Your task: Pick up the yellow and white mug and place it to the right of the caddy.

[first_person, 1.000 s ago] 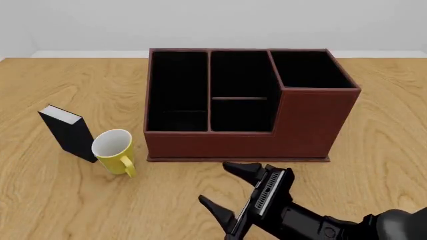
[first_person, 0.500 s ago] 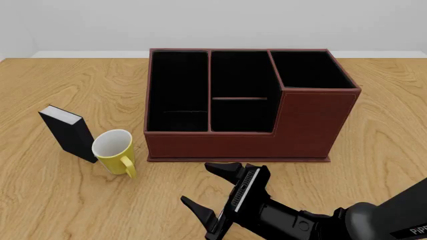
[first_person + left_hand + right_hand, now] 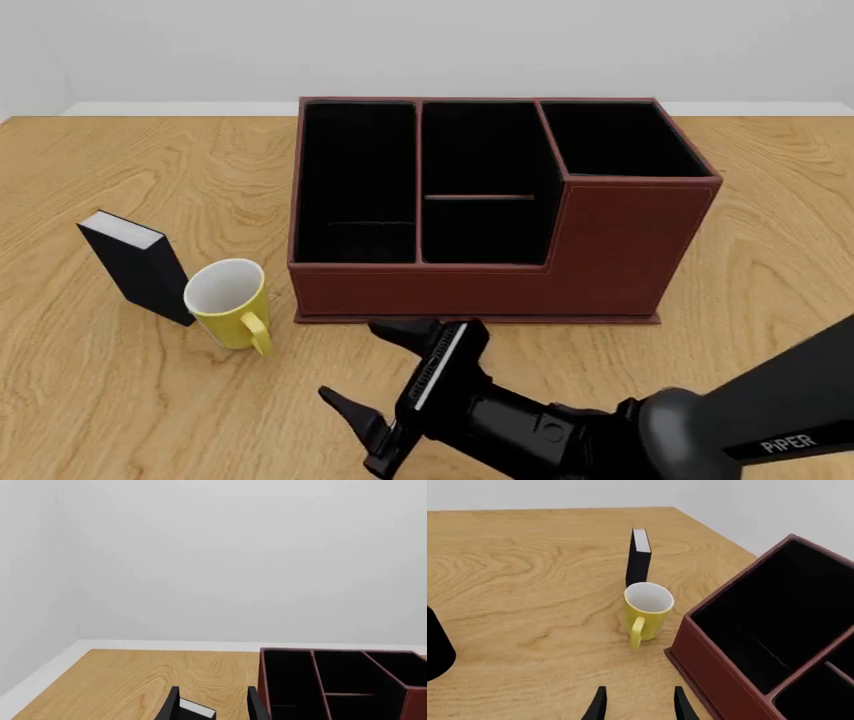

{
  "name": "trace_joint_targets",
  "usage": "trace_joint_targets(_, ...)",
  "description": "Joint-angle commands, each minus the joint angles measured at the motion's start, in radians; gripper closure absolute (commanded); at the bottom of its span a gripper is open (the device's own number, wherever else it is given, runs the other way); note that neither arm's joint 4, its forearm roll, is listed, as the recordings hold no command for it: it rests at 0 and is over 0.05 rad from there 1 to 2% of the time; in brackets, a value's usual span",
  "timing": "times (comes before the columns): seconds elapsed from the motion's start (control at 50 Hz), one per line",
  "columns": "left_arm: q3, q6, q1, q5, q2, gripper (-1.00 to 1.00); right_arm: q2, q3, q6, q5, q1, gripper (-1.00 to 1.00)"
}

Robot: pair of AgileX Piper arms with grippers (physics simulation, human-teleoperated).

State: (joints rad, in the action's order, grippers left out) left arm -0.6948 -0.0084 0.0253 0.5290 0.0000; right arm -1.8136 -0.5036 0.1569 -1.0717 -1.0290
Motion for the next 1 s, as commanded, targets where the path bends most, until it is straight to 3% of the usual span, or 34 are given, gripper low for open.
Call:
trace_joint_targets(0.02,-0.004,-0.01,-0.001,0.0,0.0,-1.0,-0.015,-0.07,-0.001,0.055,-0.016,-1.0)
trace_joint_targets(0.62,-0.02,-0.025,0.008,0.012,0.0,-1.0,-0.124,-0.22,-0.004,0.118,-0.05,-1.0)
trace_joint_targets(1.0,0.034,-0.035,0.019,-0.029,0.0,-1.0,-0.181,-0.29,-0.011,0.148,-0.054,-1.0)
